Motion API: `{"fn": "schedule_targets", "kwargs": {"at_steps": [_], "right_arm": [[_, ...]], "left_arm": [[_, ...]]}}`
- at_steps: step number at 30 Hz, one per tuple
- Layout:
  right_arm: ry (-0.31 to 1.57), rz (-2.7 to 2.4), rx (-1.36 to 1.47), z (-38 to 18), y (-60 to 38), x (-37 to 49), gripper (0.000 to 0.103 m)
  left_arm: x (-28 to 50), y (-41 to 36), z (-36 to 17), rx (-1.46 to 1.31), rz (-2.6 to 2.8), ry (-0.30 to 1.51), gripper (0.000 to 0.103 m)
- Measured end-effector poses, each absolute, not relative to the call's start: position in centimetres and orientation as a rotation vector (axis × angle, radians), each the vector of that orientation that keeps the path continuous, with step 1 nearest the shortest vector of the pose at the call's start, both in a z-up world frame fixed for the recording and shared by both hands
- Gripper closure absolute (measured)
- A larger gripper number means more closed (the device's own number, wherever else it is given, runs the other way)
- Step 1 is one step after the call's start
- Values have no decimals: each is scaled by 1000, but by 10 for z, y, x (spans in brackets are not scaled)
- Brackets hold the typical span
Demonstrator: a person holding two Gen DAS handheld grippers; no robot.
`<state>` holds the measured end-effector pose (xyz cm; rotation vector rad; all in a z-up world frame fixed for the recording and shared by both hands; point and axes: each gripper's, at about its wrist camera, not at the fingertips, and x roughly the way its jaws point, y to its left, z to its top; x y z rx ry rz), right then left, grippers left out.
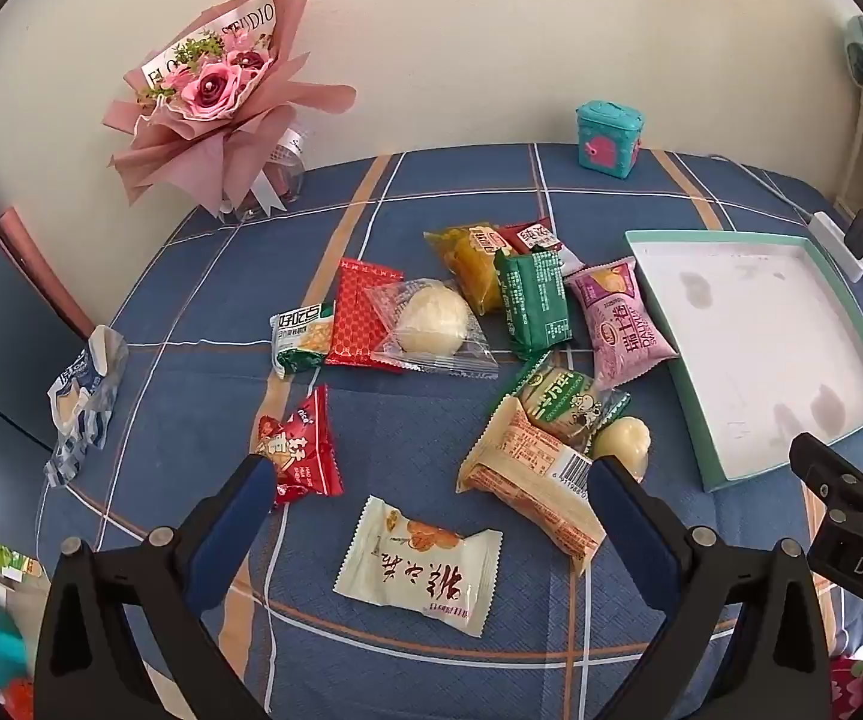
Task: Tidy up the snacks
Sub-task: 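Move both tools toward the snack pile beside the white tray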
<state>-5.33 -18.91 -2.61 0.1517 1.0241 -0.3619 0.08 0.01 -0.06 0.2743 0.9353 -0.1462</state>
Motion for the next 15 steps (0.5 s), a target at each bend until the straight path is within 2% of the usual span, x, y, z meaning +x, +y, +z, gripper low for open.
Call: {"fn": "schedule_targets", "kwargs": {"at_steps": [15], "right_arm": [[1020,-360,135,-25,-185,-54,0]], "left_arm": [[0,0,1,235,-198,942,0]]}}
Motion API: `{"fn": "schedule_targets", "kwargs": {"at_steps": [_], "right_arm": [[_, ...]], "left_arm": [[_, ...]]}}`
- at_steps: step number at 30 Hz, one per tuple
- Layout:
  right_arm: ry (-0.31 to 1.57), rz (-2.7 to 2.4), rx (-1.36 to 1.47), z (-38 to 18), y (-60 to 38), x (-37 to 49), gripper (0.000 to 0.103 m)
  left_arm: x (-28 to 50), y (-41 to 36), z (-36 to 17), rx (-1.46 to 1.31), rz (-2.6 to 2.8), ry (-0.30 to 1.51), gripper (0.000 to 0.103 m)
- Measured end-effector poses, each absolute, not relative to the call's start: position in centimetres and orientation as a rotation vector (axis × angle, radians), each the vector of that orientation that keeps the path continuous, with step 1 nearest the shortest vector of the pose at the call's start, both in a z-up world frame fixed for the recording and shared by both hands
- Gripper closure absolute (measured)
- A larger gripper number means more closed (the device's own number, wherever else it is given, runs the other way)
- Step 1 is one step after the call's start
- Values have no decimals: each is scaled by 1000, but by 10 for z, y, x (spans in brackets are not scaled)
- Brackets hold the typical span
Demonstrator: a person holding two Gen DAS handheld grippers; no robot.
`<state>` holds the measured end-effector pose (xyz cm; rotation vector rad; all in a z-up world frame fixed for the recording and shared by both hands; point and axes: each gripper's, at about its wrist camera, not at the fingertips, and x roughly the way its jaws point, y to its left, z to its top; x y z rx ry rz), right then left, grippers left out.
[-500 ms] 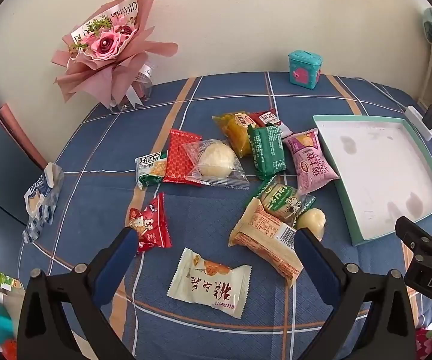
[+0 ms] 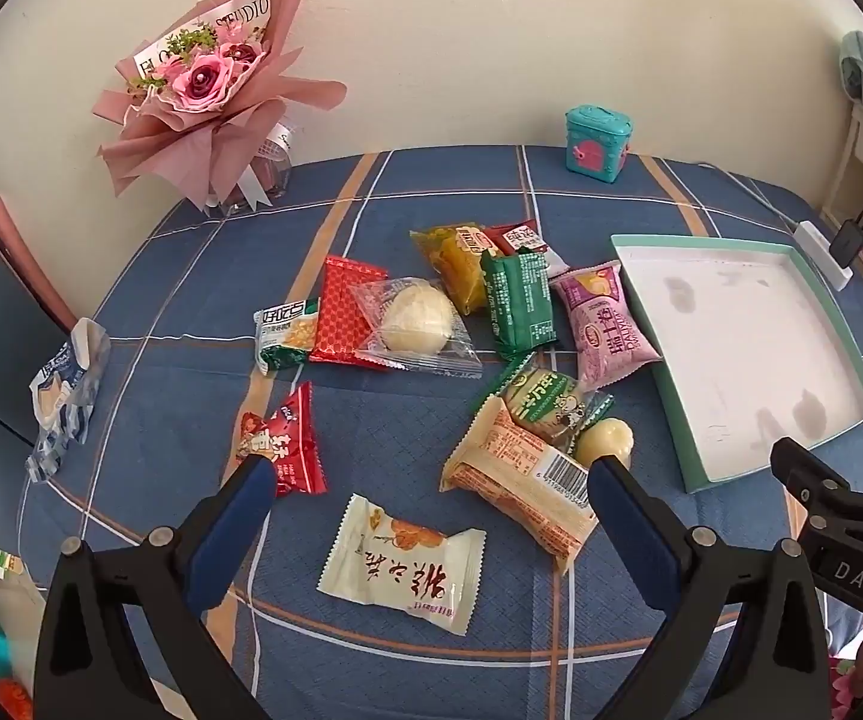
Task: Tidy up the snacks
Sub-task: 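Move both tools toward the snack pile beside the white tray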
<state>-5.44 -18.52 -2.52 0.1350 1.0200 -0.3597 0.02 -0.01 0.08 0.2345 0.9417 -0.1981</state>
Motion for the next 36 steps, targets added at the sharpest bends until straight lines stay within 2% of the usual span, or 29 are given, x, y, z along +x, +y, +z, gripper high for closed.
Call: {"fn": "schedule_targets", "kwargs": {"at_steps": [36], "right_arm": [[962,-302,114,-14,-175,-53,0]], "left_arm": [[-3,3,3,192,-255,947,0]]}}
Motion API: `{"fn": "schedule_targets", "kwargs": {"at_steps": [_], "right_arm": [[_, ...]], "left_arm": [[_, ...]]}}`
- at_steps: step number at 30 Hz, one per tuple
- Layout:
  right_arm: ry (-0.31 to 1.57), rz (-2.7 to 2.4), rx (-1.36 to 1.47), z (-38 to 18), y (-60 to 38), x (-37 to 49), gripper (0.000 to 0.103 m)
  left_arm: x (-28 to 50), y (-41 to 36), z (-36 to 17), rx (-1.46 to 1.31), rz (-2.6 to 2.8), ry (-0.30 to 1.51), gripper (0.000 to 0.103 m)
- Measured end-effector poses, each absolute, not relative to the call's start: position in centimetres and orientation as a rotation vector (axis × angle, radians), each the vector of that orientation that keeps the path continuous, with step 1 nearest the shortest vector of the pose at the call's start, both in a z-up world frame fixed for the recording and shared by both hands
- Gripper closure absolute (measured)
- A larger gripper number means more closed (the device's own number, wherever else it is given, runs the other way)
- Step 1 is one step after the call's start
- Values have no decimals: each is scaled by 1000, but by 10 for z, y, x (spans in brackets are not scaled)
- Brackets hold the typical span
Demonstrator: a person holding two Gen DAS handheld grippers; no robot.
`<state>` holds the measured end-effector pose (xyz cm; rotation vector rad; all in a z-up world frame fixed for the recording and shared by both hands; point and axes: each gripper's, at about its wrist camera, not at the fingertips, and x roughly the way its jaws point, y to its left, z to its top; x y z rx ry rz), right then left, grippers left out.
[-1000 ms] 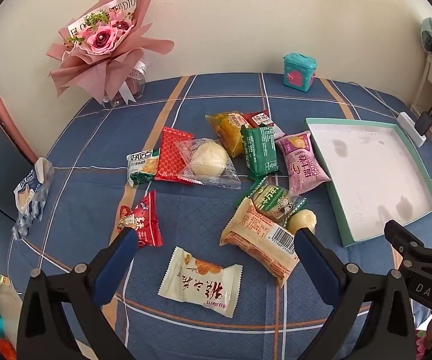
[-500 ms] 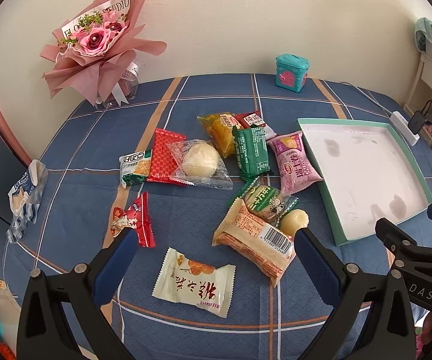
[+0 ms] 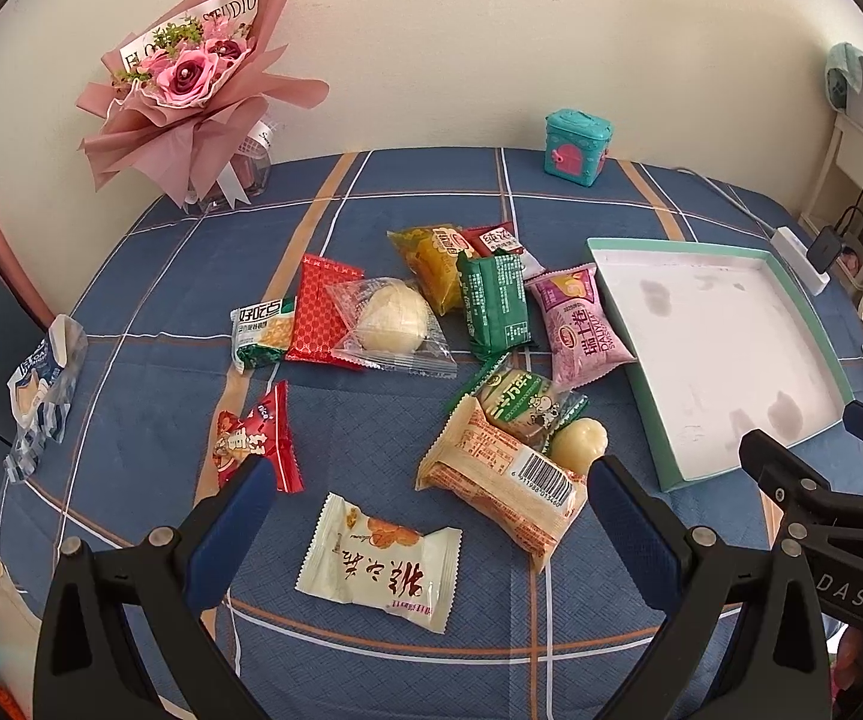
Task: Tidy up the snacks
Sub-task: 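Move both tools toward the snack pile beside the white tray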
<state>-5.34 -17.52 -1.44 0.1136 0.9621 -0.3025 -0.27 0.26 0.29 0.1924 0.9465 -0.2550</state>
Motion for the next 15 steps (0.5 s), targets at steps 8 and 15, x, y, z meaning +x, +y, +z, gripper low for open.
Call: {"fn": "schedule_targets", "kwargs": {"at_steps": [8,15], "right_arm": [[954,-288,98,-13,-171,-52,0],[961,-295,130,-14,-175,-53,0]], "left_arm": [[-1,5,1,188,-243,961,0],[0,4,-1,196,-238,974,0]]}}
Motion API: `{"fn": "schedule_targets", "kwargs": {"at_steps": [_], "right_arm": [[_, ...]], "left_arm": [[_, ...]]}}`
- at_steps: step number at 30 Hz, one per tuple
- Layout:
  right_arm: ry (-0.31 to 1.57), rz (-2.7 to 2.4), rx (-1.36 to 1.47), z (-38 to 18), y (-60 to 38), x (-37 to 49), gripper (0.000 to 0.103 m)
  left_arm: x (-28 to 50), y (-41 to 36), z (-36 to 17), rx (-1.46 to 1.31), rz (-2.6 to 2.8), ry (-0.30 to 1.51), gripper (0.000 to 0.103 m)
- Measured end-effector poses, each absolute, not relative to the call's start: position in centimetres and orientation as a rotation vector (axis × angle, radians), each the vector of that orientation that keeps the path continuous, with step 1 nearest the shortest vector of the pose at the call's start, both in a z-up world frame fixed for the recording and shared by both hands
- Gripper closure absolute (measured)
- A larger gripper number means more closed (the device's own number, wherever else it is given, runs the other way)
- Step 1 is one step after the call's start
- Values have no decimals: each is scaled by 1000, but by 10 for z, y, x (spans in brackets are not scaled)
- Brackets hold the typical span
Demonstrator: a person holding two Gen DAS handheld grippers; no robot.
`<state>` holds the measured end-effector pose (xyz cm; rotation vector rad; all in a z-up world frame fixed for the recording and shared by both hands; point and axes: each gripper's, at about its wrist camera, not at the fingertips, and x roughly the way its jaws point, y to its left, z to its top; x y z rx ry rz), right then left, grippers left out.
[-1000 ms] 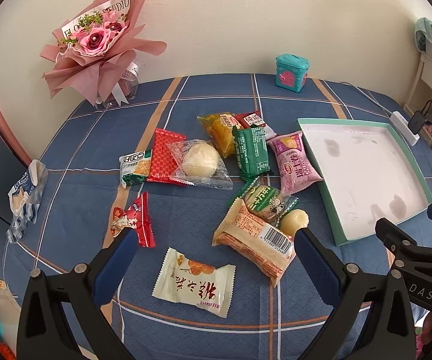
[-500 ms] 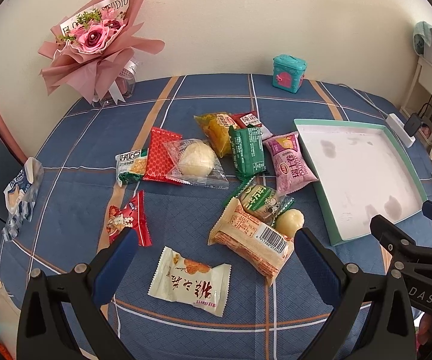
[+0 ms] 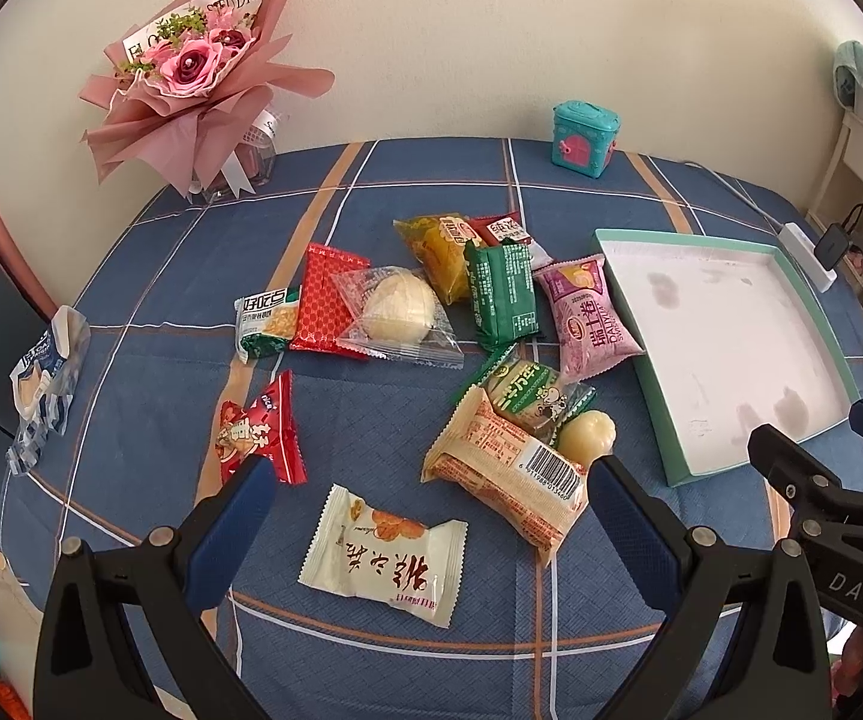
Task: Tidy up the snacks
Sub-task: 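Move both tools toward the snack pile beside the white tray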
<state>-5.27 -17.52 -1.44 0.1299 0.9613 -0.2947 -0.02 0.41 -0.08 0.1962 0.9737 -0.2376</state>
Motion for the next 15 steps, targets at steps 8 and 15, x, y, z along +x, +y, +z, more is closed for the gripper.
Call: {"fn": "schedule_targets", "kwargs": {"at_steps": [8,15], "right_arm": [[969,-297,133,-16,-175,-52,0],[971,-296,139,-17,-176,-52,0]], "left_arm": [[2,6,-5,189,-225,994,0],[3,8,-6,187,-218,999,0]]}}
